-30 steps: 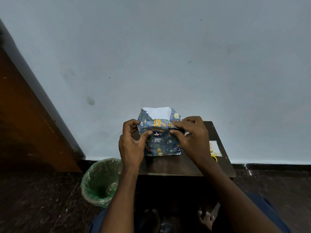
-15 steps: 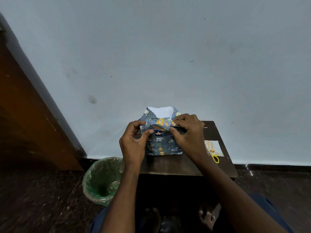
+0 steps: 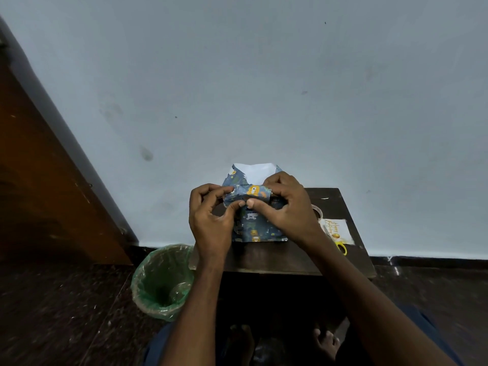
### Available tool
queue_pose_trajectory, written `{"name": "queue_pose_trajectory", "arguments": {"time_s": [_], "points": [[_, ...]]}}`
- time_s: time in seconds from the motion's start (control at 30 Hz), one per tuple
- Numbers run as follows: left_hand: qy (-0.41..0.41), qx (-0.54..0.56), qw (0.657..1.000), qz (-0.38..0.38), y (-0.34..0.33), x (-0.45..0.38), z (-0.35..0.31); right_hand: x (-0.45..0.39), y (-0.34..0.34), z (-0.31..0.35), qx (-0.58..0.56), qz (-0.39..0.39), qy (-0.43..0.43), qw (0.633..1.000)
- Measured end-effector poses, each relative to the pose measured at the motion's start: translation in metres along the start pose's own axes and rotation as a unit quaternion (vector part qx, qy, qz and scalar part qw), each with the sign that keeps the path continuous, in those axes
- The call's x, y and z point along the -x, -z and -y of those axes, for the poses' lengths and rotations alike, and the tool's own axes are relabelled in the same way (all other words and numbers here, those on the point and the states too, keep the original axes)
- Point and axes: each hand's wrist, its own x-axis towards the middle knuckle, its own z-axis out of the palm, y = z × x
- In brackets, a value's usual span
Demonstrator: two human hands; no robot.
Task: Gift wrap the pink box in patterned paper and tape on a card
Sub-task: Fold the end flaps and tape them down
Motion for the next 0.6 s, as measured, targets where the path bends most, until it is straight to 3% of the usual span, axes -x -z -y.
{"name": "queue_pose_trajectory", "arguments": {"time_s": [0.4,0.6], "points": [[0.006,0.002,1.0,0.02,0.002,0.001,-0.011,-0.014,0.001,0.006,0.076,0.139,-0.086,0.984],[-0.002,-0.015,1.0,0.007,0.0,0.0,-0.009,-0.017,0.002,0.007,0.065,0.177,-0.074,0.979]]}}
